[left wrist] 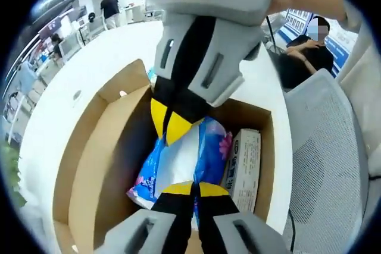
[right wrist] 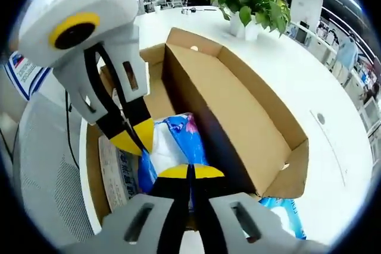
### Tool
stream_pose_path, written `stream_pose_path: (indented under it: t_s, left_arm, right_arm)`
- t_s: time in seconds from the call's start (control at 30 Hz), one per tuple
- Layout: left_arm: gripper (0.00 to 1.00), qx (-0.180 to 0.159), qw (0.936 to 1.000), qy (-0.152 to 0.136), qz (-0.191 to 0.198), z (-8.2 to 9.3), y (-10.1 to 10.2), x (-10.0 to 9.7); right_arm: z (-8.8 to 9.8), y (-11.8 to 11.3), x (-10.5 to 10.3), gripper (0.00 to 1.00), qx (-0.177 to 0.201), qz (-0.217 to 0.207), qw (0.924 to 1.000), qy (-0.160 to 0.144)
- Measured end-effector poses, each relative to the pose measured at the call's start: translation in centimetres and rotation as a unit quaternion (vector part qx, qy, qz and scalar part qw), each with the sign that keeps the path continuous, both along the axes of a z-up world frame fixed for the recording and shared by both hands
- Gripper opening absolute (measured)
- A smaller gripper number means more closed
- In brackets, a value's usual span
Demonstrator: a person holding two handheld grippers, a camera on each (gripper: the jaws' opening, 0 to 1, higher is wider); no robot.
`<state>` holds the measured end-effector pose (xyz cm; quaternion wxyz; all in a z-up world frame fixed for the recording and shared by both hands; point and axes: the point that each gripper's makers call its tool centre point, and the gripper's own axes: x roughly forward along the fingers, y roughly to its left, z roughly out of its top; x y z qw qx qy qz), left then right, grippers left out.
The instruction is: Operate the shoe box by opening the lid, removing the specified soft item, and placing it in the target area until the item is outside and the box remains undamaged.
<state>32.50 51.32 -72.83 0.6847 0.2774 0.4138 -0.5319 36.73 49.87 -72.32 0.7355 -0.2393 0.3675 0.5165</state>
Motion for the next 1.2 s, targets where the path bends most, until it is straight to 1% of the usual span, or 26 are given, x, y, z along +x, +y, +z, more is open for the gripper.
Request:
stream_pose_path:
  t_s: [0.13,0.2,0.37,0.47,0.63,0.7,0.87,1.03,1.2]
  left_arm:
    - [0.0,-0.002,1.0,-0.001,0.002,0.9,0.1,-0.2]
    - [0.0,-0.002,1.0,-0.001,0.003,1.3,0.1,-0.3]
    - [0.0,-0.005,1.0,-0.002,0.004,2.5,0.1,-0.5]
    - [0.0,-0.002,1.0,-0.004,0.002,2.9,0.2,-0.5]
    - [0.0,-0.004,1.0,-0.007,0.002,4.7,0.3,-0.3]
    - [0.0,-0.007,0.9999,-0.01,0.003,5.4,0.2,-0.2]
    - [0.0,-0.019,0.9997,-0.01,0.009,7.2,-0.5,-0.3]
    - [0.0,-0.027,0.9995,-0.012,0.01,8.2,-1.3,-0.3]
    - [0.0,-0.034,0.9993,-0.013,0.006,9.1,-2.6,-0.4]
  right_arm:
    - [1.1,0.1,-0.1,0.0,0.009,0.001,1.0,-0.003]
    - [1.6,0.1,-0.2,0.0,0.014,-0.002,0.9999,0.002]
    - [3.0,0.1,-0.4,0.0,0.023,0.0,0.9997,-0.004]
    - [3.5,0.2,-0.4,0.0,0.024,0.003,0.9997,-0.008]
    - [5.2,0.1,-0.4,0.0,0.03,0.012,0.9994,-0.014]
    - [5.8,0.0,-0.4,0.0,0.036,0.013,0.9992,-0.012]
    - [7.5,-0.5,-0.3,0.0,0.049,0.008,0.9987,-0.013]
    - [8.5,-1.3,-0.5,0.0,0.045,0.015,0.9986,-0.024]
    - [9.3,-2.6,-0.5,0.0,0.044,0.013,0.9986,-0.027]
